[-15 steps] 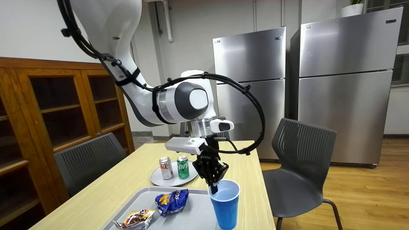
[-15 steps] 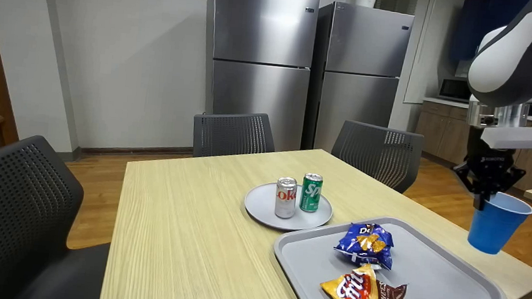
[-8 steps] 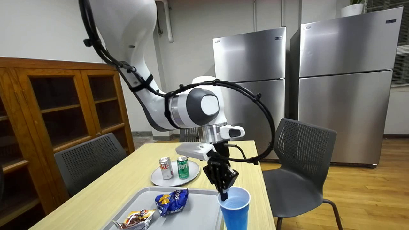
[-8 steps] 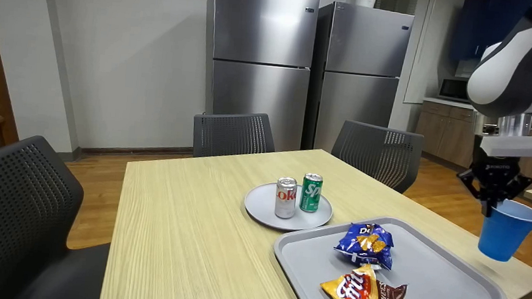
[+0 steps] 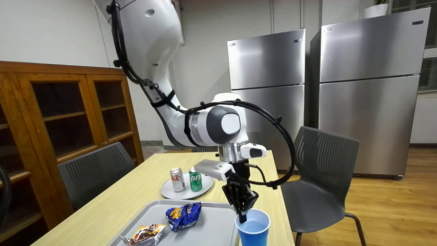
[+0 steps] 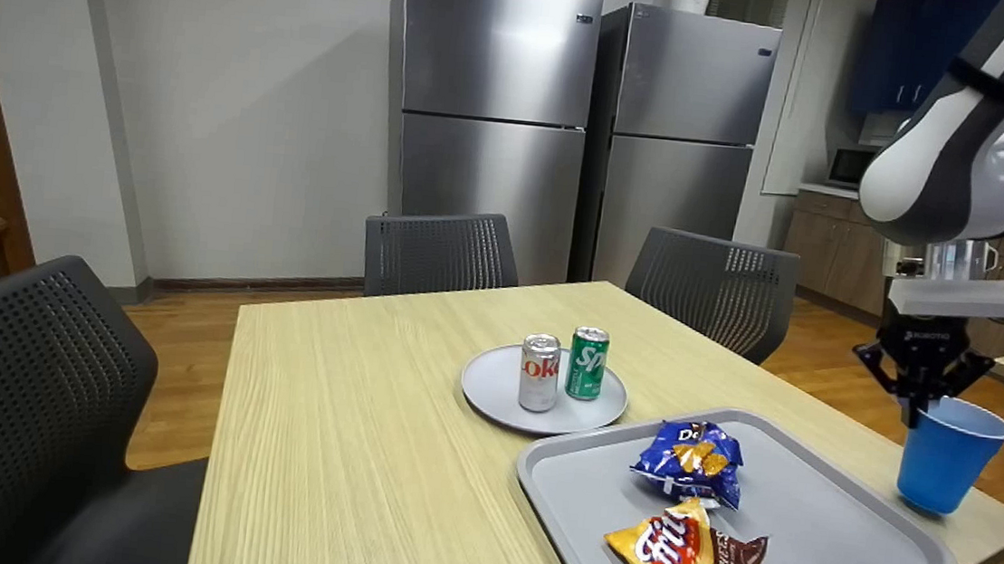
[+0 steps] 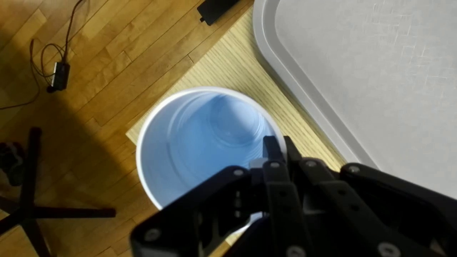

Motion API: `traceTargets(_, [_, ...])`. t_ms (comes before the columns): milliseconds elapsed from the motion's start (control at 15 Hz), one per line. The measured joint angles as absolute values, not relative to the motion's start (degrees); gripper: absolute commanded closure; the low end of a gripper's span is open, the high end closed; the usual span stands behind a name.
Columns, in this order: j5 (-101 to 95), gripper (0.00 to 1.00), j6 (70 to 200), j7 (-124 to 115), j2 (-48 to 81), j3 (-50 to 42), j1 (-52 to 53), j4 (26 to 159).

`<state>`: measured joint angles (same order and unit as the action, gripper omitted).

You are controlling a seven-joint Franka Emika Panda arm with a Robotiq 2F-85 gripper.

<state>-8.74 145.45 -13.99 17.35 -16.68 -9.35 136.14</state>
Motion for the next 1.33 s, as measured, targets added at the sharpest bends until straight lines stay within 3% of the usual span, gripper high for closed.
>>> traceTargets(133, [-8.0,0.99,145.5,-14.0,18.2,-16.7,-9.3,135.6])
traceTargets(200, [-7.8,0.7,145.6,-14.0,18.5,-16.7,-9.3,135.4])
traceTargets(333, [-7.7,0.63,145.6,-14.0,18.9,-16.7,-9.3,135.1])
traceTargets(867, [-7.4,0.03,145.5,-14.0,17.8,-16.7,-9.2,134.2])
traceTargets(1333, [-7.5,0.0,145.1,-12.8,13.6,-15.9,-8.6,134.2])
